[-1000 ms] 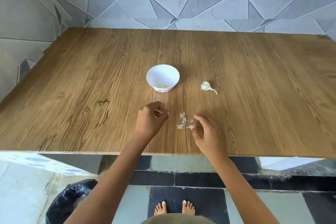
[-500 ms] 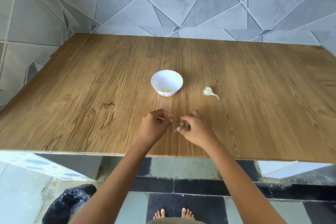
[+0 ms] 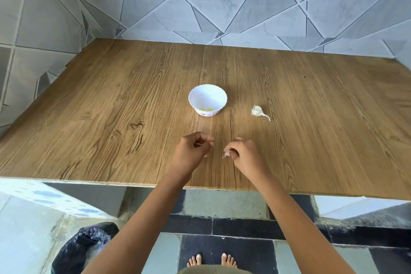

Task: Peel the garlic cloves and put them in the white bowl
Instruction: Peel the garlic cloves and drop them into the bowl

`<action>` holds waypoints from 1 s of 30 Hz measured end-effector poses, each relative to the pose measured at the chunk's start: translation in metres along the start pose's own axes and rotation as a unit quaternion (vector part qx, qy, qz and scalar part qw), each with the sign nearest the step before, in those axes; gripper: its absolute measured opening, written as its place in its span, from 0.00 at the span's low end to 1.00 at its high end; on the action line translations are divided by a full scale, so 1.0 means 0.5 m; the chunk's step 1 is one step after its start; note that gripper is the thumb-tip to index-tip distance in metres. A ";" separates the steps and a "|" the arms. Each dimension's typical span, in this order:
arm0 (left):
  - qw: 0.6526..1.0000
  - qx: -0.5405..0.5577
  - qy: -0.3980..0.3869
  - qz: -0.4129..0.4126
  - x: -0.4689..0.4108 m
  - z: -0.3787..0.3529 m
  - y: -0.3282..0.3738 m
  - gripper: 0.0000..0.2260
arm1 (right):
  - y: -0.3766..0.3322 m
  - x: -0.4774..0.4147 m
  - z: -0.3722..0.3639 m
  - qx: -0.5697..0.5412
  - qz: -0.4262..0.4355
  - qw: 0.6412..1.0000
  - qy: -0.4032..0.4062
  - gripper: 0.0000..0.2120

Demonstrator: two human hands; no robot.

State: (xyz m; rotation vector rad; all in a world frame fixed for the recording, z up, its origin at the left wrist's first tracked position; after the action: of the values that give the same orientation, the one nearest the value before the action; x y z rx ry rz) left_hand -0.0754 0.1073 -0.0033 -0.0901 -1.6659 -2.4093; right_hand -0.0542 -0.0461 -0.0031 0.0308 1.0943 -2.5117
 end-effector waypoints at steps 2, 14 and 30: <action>0.987 0.142 -0.011 0.072 0.010 -0.016 0.002 0.05 | -0.005 -0.003 0.009 -0.049 -0.015 0.999 0.015 0.07; 0.796 0.533 -0.085 0.276 -0.009 -0.090 0.050 0.21 | -0.092 -0.006 0.004 -0.044 0.106 0.989 0.094 0.08; 0.797 0.532 -0.035 0.283 -0.016 -0.080 0.046 0.23 | -0.090 -0.020 0.023 -0.063 0.102 0.989 0.086 0.09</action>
State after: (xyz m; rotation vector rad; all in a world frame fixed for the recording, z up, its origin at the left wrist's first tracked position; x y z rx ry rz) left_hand -0.0599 0.0634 0.0022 -0.4150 -2.3239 -0.8433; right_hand -0.0600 -0.0229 0.0379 0.3144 1.2480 -2.2864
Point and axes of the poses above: each hand's wrist, its own x-axis away from the middle knuckle, its own z-axis out of the back of the hand, y = z × x, the point moved 4 cm from there along -x, towards the middle knuckle, and after that the axes turned 11 degrees about -x, right-handed, at the moved point
